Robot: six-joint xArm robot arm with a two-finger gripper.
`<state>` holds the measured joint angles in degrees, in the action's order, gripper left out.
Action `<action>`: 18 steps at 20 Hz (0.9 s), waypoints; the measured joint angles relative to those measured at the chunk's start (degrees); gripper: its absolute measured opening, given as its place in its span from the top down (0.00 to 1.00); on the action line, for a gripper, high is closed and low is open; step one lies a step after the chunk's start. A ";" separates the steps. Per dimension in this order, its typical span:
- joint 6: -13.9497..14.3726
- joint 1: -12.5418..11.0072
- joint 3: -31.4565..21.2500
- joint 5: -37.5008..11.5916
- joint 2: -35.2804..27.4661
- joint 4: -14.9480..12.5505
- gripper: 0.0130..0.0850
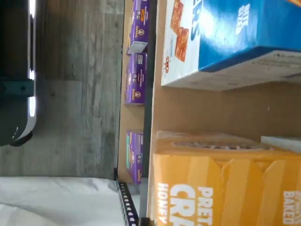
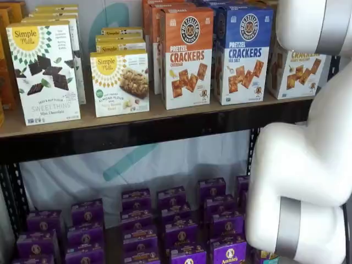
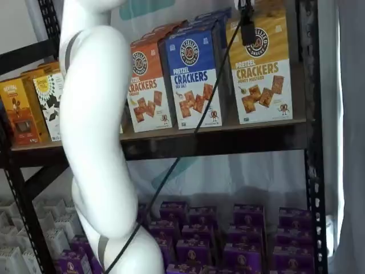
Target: Retrieve the yellow and white box located on the top shelf, the sixth one from the left
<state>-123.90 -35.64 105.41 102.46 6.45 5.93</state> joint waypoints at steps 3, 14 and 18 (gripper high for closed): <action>0.15 0.15 -0.37 -0.40 0.09 0.11 0.33; 0.59 0.51 -0.37 -0.41 -0.02 0.29 0.44; 0.15 0.04 -0.72 -0.41 0.64 0.37 0.44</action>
<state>-123.75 -35.60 104.70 102.05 7.10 6.30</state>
